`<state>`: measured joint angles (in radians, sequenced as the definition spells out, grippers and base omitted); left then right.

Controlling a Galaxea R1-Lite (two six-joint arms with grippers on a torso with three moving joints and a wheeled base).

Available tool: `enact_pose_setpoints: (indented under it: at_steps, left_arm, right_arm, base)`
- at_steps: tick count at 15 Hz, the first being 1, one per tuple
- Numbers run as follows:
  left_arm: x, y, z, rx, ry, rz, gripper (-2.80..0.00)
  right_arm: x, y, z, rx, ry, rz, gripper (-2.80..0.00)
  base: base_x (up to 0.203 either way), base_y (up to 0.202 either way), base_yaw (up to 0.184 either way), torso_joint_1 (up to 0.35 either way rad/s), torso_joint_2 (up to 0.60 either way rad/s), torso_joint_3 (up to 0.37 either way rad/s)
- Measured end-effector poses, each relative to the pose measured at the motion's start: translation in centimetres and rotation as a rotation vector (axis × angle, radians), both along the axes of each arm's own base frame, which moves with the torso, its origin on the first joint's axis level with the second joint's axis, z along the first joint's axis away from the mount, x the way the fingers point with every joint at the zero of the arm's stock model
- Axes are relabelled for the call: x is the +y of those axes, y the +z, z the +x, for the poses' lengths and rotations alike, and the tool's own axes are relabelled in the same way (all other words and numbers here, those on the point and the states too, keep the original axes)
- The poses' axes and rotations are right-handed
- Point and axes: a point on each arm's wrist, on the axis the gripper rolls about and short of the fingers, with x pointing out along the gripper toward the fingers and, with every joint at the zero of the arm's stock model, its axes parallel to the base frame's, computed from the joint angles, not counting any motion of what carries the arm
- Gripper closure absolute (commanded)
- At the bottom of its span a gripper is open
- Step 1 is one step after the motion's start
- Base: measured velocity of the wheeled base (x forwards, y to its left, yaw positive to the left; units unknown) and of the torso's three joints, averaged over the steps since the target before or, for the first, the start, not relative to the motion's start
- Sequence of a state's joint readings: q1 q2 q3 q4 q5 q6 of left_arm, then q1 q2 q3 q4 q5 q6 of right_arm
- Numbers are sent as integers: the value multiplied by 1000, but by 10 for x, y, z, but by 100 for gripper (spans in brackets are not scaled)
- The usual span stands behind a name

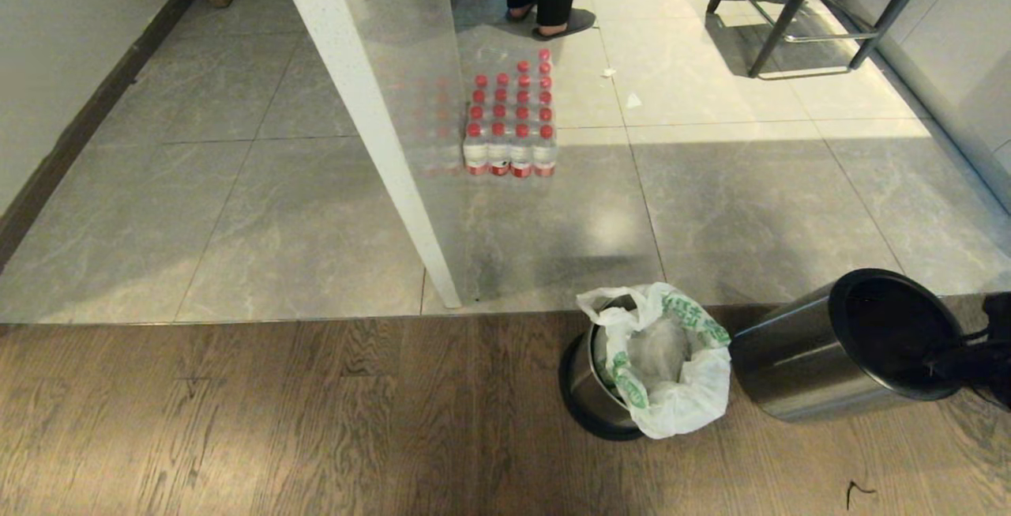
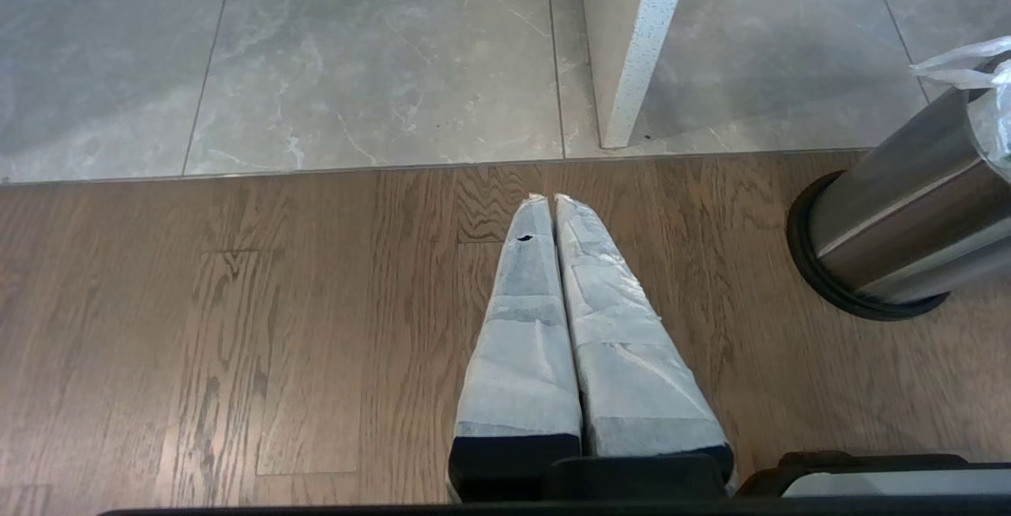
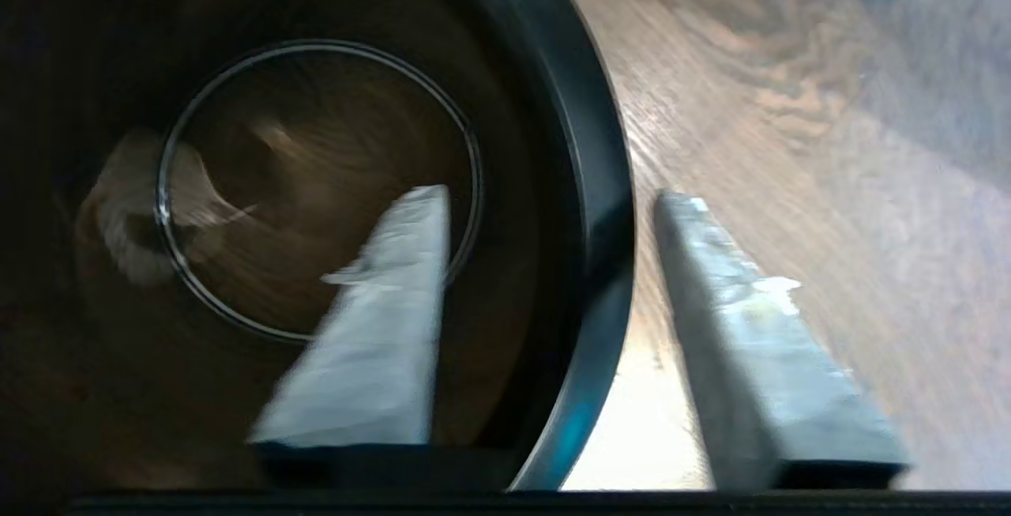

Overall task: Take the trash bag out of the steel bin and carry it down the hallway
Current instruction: Place the outer trash can on the ground, then pick up the trash bag

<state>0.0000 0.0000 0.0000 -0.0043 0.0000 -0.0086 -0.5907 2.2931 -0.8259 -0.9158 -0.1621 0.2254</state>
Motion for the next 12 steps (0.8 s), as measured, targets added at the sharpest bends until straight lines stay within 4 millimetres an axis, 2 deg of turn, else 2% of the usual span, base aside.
enact_pose_setpoints:
  at_steps: [3,6,7,9,12]
  left_arm:
    - [0,0,0,0,0,0,0]
    - [0,0,0,0,0,0,0]
    - [0,0,0,0,0,0,0]
    - [0,0,0,0,0,0,0]
    - [0,0,0,0,0,0,0]
  right_arm:
    - [-1,10,-4,4,13,-47,-280]
    - [4,34,-12,1,35,-96,-280]
    - [10,43,-16,7,48,-104,0]
    - [35,58,-18,32,115,-92,0]
    - [94,77,-12,88,286,-58,0]
  base:
    - [0,0,0,0,0,0]
    - [0,0,0,0,0,0]
    - [0,0,0,0,0,0]
    - [0,0,0,0,0,0]
    - [0,0,0,0,0,0]
